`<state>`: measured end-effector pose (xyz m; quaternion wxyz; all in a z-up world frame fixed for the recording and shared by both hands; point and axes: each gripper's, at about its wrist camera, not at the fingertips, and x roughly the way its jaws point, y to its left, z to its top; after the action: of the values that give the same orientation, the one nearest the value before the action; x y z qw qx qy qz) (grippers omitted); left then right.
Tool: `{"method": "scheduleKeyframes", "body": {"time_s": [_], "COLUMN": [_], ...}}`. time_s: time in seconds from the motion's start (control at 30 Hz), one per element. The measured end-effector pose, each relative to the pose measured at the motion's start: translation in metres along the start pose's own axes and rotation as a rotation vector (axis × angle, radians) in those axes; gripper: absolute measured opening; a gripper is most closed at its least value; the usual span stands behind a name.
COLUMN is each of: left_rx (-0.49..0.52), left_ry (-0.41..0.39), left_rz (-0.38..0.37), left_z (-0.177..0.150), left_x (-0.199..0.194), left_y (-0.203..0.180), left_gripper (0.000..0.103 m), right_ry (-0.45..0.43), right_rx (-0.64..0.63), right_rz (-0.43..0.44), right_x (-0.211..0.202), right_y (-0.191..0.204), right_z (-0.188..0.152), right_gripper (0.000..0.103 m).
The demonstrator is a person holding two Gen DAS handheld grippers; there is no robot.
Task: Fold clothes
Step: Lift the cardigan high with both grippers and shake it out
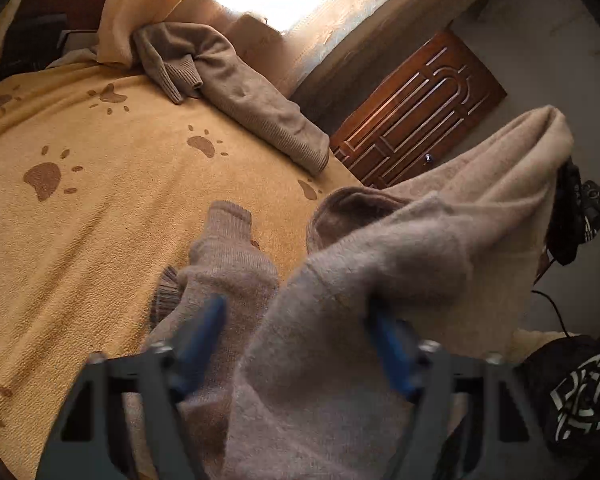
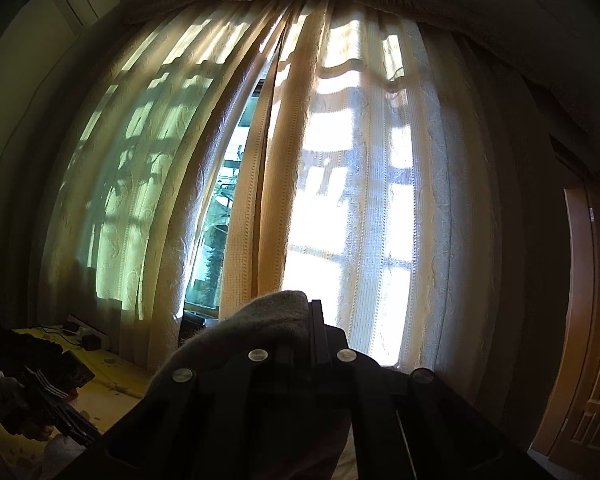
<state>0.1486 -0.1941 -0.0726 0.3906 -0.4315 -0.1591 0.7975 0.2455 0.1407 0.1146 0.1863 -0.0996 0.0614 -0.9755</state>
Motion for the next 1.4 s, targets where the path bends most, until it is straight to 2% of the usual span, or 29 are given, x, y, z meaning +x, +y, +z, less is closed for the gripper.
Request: {"method": "scheduleKeyframes", "body": {"time_s": [0.03, 0.1, 0.17, 0.3, 0.47, 0.53, 0.7, 0.8, 0.93, 1.0, 1.13, 1.2, 1.27, 1.4], "left_rx": [0.006, 0.011, 0.011, 0.018, 0.093, 0.159, 0.339, 0.418, 0.475, 0.468, 0.437, 0.416, 0.387, 0.278], "left_ry": [-0.021, -0.073, -0.160, -0.439, -0.834, -0.950, -1.209, -1.311, -1.400, -1.430, -1.420, -1.392, -1.340, -1.193], "left_rz": [0.012, 0.030, 0.043, 0.147, 0.263, 0.295, 0.414, 0.444, 0.510, 0.539, 0.599, 0.627, 0.652, 0.717], "left_z": [-0.004, -0.011, -0.016, -0.018, -0.019, -0.024, -0.053, -0.074, -0.097, -0.105, -0.114, -0.111, -0.102, -0.071], "left_x": [-0.001, -0.005, -0.021, -0.089, -0.191, -0.221, -0.271, -0.294, -0.319, -0.330, -0.339, -0.336, -0.330, -0.310], "left_y": [-0.005, -0.016, -0.027, -0.061, -0.137, -0.175, -0.266, -0.309, -0.354, -0.364, -0.367, -0.360, -0.348, -0.295], "left_gripper": [0.010, 0.010, 0.009, 0.009, 0.009, 0.009, 0.009, 0.009, 0.009, 0.009, 0.009, 0.009, 0.009, 0.010], "right_ry": [0.005, 0.018, 0.021, 0.002, -0.049, -0.092, -0.286, -0.379, -0.513, -0.584, -0.654, -0.648, -0.606, -0.436], "right_rx": [0.005, 0.015, 0.037, 0.087, 0.169, 0.166, 0.105, 0.112, 0.049, -0.005, -0.063, -0.072, -0.071, -0.082], "right_rz": [-0.011, -0.033, -0.053, -0.121, -0.150, -0.149, -0.167, -0.169, -0.234, -0.282, -0.320, -0.324, -0.307, -0.272], "right_x": [0.003, 0.010, 0.016, 0.022, 0.023, 0.019, -0.012, -0.034, -0.063, -0.079, -0.102, -0.101, -0.092, -0.048], "right_y": [-0.002, -0.006, -0.012, -0.028, -0.046, -0.044, -0.030, -0.030, -0.017, -0.004, 0.012, 0.015, 0.017, 0.022], "right_z": [-0.003, -0.008, -0.013, -0.018, -0.004, 0.010, 0.061, 0.092, 0.128, 0.138, 0.143, 0.138, 0.130, 0.099], "right_gripper": [0.005, 0.005, 0.005, 0.005, 0.005, 0.005, 0.005, 0.005, 0.005, 0.005, 0.006, 0.006, 0.006, 0.006]}}
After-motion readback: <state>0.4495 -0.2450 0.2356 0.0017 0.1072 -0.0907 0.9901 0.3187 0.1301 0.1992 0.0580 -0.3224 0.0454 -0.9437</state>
